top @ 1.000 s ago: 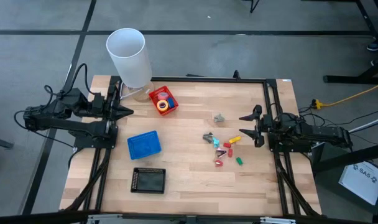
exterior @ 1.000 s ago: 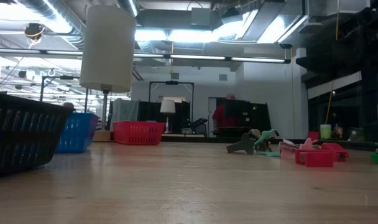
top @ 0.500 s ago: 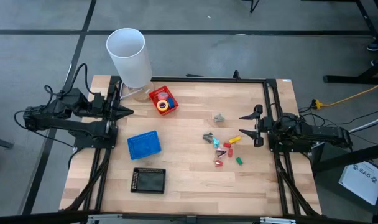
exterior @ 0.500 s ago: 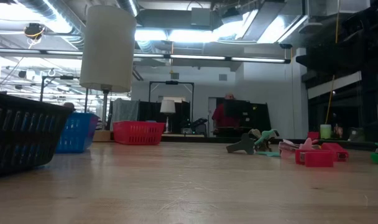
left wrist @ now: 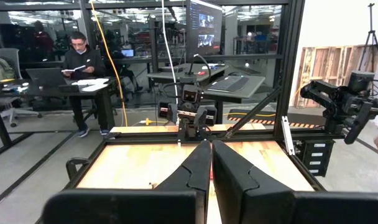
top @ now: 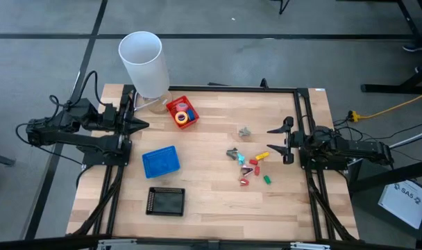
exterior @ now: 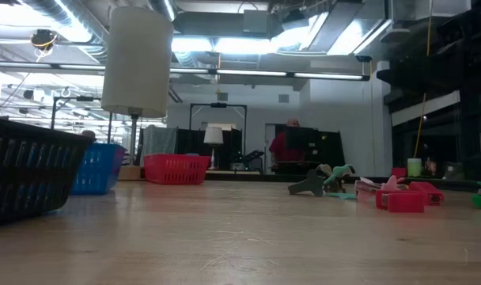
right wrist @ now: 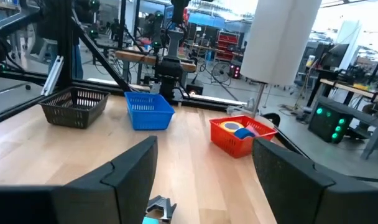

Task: Pick and place Stapler, Stapler remover, tape
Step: Put the black staple remover into the blue basket

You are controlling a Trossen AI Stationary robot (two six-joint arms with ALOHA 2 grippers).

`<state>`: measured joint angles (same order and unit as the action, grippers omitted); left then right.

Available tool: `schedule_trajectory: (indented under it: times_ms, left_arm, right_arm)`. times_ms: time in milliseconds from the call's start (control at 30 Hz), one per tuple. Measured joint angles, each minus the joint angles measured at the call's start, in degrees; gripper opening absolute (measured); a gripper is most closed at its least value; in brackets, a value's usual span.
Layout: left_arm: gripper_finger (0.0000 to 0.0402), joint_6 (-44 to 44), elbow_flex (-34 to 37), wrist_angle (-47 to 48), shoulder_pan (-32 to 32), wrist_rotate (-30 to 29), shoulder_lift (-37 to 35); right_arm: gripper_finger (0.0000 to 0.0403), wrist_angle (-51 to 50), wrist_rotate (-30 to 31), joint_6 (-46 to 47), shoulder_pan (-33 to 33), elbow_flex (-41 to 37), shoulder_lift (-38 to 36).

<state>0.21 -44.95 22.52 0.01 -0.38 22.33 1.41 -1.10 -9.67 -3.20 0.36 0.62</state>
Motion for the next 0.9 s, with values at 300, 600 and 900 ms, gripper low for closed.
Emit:
schedule_trajectory:
  times_ms: [300, 600, 900]
  left_arm:
    - [0.0011, 0.0, 0.0, 0.0, 0.0, 0.0, 0.0]
    - [0.0009, 0.0, 0.0, -3.7, 0.0, 0.0, 0.2]
    - [0.0009, -4.8, 0.0, -3.2, 0.0, -3.6, 3.0]
  right_arm:
    - [0.0262, 0.0, 0.0, 0.4, 0.0, 0.0, 0.0]
    - [0.0262, 0.0, 0.0, 0.3, 0.0, 0.0, 0.0]
    - [0.0262, 0.0, 0.0, 0.3, 0.0, 0.0, 0.0]
